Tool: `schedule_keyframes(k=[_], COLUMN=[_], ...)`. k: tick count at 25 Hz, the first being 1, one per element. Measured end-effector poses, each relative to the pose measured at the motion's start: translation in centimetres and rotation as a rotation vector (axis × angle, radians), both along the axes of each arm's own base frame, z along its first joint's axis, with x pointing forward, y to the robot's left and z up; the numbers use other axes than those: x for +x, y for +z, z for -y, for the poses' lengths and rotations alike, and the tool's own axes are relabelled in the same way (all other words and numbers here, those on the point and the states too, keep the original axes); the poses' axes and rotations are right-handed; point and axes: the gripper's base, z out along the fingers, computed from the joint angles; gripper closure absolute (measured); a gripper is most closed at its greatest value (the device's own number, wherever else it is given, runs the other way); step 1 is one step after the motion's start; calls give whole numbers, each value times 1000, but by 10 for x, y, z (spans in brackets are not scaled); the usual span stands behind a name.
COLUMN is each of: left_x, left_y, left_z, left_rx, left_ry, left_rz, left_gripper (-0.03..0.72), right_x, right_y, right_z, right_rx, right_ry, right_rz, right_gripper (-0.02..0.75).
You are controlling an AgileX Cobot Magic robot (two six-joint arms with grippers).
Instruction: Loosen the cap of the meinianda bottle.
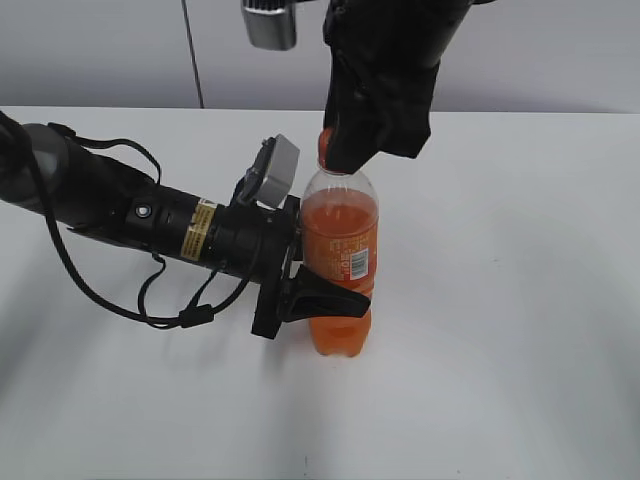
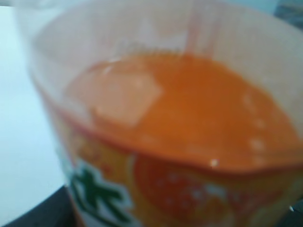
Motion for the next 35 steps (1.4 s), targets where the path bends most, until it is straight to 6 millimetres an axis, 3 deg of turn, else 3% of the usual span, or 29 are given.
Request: schedule_keyframes(k=[11,35], left_x=[0,-1], left_y=[0,0], left_z=[0,0], left_rx=[2,1], left_ry=[-5,-12], left_rz=[4,10], left_gripper=[276,276], right_x=[0,-2], right_y=[0,3], right_z=[0,0], right_rx=[-35,-21], right_ry=[300,276], right_rz=[99,86], right_gripper=[461,461])
